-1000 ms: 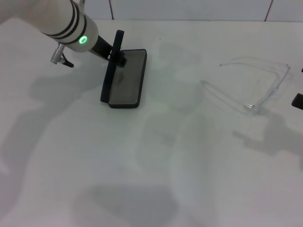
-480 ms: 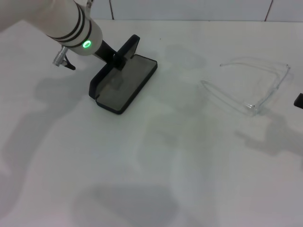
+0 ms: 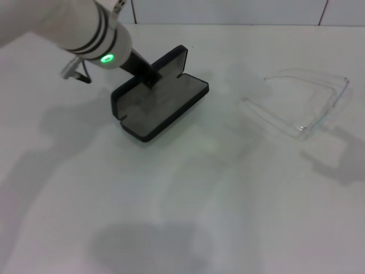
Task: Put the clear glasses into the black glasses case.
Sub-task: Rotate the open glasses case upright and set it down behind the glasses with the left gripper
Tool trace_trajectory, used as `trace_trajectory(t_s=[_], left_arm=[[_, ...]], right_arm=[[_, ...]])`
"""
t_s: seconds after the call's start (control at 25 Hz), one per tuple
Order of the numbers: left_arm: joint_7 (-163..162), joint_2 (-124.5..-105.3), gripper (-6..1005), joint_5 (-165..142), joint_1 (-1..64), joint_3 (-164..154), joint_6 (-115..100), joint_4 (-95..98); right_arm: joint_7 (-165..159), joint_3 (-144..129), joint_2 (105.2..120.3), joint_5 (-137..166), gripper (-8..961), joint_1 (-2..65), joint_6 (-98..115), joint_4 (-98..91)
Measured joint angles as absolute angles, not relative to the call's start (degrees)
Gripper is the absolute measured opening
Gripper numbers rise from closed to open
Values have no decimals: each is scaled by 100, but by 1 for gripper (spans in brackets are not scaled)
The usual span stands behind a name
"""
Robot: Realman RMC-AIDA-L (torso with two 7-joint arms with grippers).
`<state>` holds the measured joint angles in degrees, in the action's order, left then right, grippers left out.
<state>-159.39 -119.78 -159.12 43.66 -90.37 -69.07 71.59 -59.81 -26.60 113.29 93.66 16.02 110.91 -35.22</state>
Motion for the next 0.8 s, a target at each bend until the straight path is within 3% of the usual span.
trace_trajectory(t_s=[0.24,0.48,0.8], left_arm=[[-14281,-11978,207,-15652,3237,-9366,-7570,9056],[-12049,-11978,206,-14328,2430,-9553,-7763,9721],[-10585,-11982,206,-13090,2642,-9442,-7750,9073]], right_arm=[[-5829,-2153,11311,9323,733,1579,11173,-3289],[-5826,-1996,11310,9205,730,1612,11182,-3269],[-5872,-1979,11312,9116,726,1654,11188,-3171]])
